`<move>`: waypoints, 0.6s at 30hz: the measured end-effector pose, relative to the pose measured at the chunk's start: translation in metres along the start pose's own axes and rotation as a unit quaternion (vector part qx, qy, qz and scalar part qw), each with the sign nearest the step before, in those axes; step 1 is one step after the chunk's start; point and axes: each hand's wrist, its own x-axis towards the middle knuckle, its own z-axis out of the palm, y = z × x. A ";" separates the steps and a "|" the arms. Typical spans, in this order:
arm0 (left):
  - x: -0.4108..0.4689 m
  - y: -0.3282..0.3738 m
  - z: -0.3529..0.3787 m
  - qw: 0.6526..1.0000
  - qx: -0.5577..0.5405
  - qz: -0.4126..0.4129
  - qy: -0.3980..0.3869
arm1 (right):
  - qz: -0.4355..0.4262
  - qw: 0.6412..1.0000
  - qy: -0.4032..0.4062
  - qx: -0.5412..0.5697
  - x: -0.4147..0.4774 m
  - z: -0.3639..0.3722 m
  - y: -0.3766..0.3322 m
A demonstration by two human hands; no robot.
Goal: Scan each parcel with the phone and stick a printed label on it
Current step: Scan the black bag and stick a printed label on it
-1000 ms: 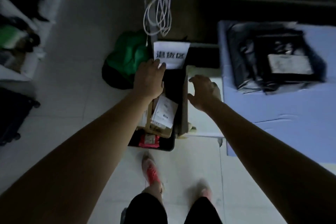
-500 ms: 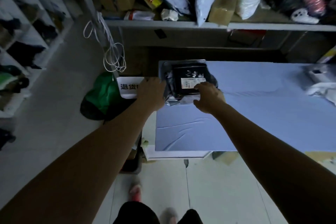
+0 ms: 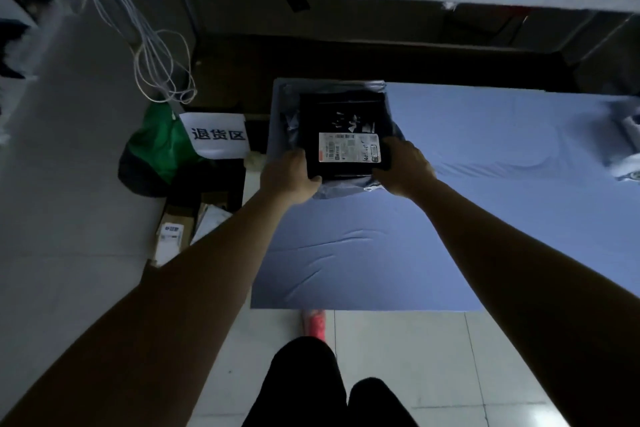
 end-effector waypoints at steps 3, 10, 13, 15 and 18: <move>0.030 0.007 0.019 0.991 -0.123 -0.048 0.032 | 0.021 0.999 -0.011 0.046 0.040 0.015 0.008; 0.045 0.031 0.024 0.962 -0.187 -0.147 0.136 | 0.019 0.996 0.040 0.079 0.065 0.023 0.020; 0.044 0.042 0.026 0.952 -0.205 -0.159 0.164 | 0.005 0.996 0.052 0.066 0.067 0.019 0.024; 0.043 0.055 0.026 0.942 -0.225 -0.166 0.186 | -0.001 0.995 0.055 0.081 0.068 0.016 0.030; 0.035 0.077 0.024 0.939 -0.222 -0.159 0.209 | -0.015 0.991 0.064 0.120 0.065 0.006 0.043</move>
